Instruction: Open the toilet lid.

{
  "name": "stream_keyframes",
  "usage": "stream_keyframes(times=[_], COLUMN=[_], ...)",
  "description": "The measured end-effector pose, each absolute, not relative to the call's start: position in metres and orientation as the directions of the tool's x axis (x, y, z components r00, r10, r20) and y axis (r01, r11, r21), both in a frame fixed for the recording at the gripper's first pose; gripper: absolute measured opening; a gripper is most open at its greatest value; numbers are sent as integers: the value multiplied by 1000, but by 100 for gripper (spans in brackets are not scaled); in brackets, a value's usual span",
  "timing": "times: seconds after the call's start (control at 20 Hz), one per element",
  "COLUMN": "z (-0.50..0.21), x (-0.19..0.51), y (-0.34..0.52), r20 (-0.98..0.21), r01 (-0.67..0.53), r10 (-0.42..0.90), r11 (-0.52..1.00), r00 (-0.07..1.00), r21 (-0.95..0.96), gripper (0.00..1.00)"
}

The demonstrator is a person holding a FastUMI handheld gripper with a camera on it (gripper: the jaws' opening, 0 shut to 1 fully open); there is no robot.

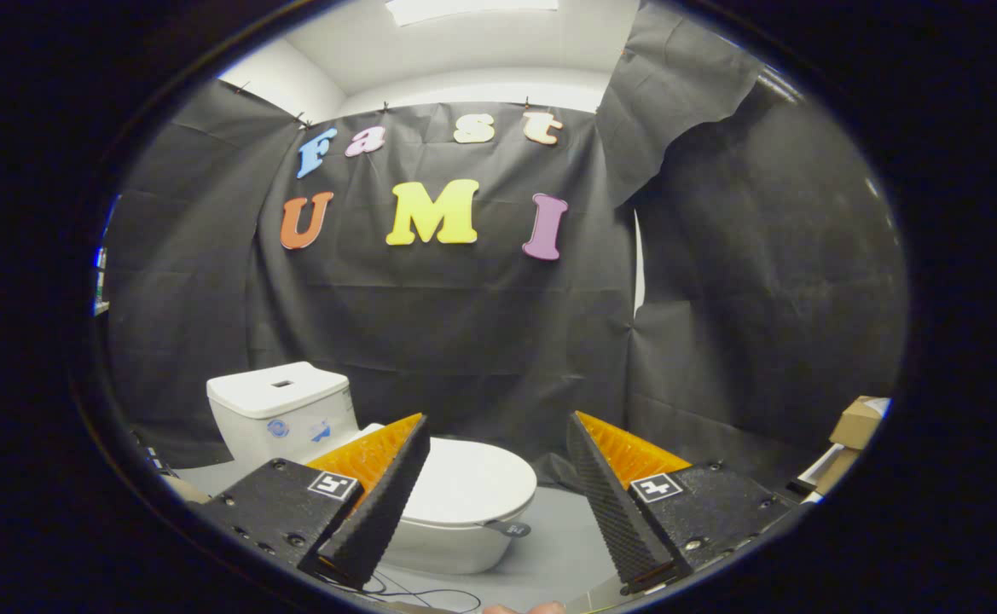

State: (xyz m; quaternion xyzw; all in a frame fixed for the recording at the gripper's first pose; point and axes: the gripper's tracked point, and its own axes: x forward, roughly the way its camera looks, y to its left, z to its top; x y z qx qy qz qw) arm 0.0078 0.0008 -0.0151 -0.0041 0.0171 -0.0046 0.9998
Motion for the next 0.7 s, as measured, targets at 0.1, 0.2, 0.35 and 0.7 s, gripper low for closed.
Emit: stream_keyframes(times=[0.1,0.2,0.35,0.7], z=[-17,-24,-22,-72], x=[11,14,26,70], y=[3,7,14,24], r20=[-30,-46,-52,-245], r01=[4,2,8,2], r10=[-5,-3,-10,5], r11=[1000,1000,999,1000], r00=[1000,999,999,969], r21=[-15,-26,-39,28], gripper=[100,100,100,100])
